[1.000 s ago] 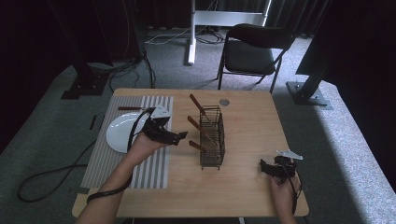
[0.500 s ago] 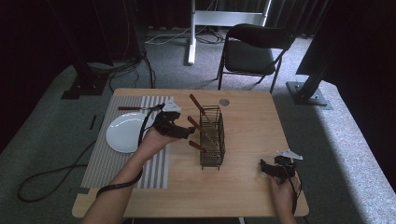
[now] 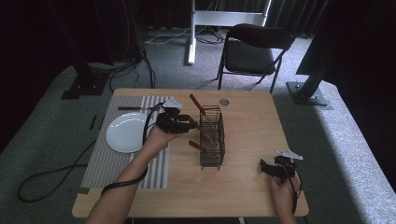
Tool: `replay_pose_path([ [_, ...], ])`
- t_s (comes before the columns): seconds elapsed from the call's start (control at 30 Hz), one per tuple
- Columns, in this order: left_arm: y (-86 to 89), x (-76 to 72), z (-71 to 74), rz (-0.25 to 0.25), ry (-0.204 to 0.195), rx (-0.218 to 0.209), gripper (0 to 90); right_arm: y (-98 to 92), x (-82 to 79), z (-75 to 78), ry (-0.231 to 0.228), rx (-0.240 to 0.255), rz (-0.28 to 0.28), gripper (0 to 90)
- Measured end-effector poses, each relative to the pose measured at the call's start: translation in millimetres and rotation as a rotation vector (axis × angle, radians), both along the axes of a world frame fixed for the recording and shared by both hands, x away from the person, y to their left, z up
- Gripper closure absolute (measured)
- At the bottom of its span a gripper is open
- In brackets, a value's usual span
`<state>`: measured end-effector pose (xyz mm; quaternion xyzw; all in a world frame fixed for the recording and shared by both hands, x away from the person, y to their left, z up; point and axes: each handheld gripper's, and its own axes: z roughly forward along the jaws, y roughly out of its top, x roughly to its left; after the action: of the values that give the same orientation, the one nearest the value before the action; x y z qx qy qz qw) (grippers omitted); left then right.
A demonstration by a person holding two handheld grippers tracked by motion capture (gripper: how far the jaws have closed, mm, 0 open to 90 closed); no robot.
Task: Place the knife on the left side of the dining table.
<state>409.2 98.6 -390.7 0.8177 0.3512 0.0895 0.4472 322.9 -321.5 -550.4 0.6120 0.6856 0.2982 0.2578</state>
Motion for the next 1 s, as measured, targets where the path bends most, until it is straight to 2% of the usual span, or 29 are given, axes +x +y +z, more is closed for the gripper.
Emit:
replay_pose_path([
  [0.1,1.9,3.5,-1.0,-0.003,0.049,-0.041,56.4,0.1,0.0,0.0,0.0,0.0,-0.001,12.6],
  [0.17,3.5,6.0,-1.5,-0.008,0.072,-0.069,56.9,0.0,0.0,0.0,0.0,0.0,0.0,12.6],
  [0.23,4.3,7.3,-1.6,0.003,0.076,-0.067,56.9,0.0,0.0,0.0,0.0,0.0,0.0,12.6],
  [0.3,4.8,8.4,-2.1,0.003,0.082,-0.083,57.0,0.0,0.0,0.0,0.0,0.0,0.0,12.6],
  [0.43,3.8,6.9,-0.8,0.01,0.061,-0.086,69.4,0.0,0.0,0.0,0.0,0.0,0.0,12.6],
  [0.5,2.9,6.2,-0.2,0.003,0.057,-0.099,71.0,0.0,0.0,0.0,0.0,0.0,0.0,12.6],
  [0.57,1.0,5.3,1.1,-0.001,0.054,-0.092,72.2,0.0,0.0,0.0,0.0,0.0,0.0,12.6],
  [0.6,-0.2,4.3,2.0,-0.006,0.051,-0.104,76.9,0.0,0.0,0.0,0.0,0.0,0.0,12.6],
  [0.67,-3.5,1.9,3.8,-0.019,0.049,-0.106,78.6,0.0,0.0,0.0,0.0,0.0,0.0,12.6],
  [0.73,-6.1,-0.6,4.9,-0.031,0.057,-0.13,80.4,0.0,0.1,0.0,-0.001,-0.001,0.0,12.6],
  [0.9,-15.9,-11.0,9.1,-0.041,0.006,-0.089,80.9,0.0,0.1,0.0,-0.001,0.0,0.0,12.6],
  [1.0,-18.7,-14.5,10.7,-0.033,-0.004,-0.082,80.9,-0.1,0.1,0.0,-0.002,-0.001,0.0,12.6],
])
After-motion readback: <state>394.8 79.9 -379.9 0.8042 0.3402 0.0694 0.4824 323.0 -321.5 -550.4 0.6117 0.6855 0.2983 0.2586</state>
